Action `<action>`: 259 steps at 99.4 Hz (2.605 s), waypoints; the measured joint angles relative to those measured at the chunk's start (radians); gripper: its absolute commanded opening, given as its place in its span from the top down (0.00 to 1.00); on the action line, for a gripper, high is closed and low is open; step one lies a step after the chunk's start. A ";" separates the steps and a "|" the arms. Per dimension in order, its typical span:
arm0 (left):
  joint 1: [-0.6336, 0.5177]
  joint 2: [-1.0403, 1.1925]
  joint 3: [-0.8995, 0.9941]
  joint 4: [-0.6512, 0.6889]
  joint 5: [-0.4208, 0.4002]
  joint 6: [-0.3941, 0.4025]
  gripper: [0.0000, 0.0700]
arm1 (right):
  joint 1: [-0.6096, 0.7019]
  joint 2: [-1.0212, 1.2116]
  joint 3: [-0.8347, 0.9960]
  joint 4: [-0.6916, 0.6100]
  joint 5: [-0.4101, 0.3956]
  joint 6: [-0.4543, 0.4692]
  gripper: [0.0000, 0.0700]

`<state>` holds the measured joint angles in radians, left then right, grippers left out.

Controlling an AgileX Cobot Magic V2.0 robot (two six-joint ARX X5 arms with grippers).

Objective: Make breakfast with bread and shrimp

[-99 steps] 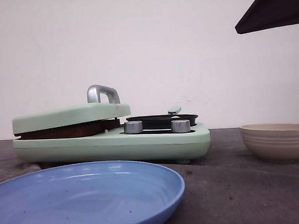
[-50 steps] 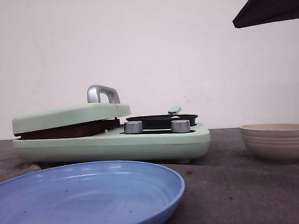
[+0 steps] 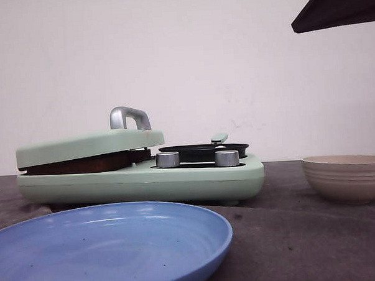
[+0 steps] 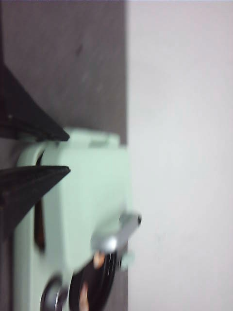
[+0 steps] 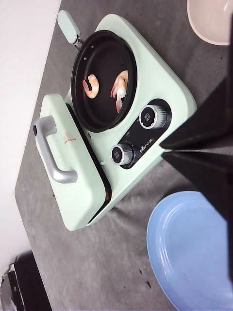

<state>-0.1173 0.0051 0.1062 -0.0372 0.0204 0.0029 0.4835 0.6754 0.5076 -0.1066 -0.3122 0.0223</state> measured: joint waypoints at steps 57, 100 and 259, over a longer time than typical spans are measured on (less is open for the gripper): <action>0.061 -0.002 -0.074 -0.140 0.108 0.066 0.97 | 0.000 -0.001 0.000 0.000 0.000 0.000 1.00; 0.061 -0.002 -0.074 -0.140 0.108 0.077 0.97 | 0.000 -0.001 0.000 0.000 0.000 0.000 1.00; 0.061 0.000 -0.074 -0.140 0.106 0.078 0.97 | -0.373 -0.672 -0.487 -0.081 0.305 -0.148 1.00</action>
<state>-0.0563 0.0048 0.0319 -0.1768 0.1261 0.0807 0.1104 0.0036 0.0208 -0.1875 -0.0071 -0.1261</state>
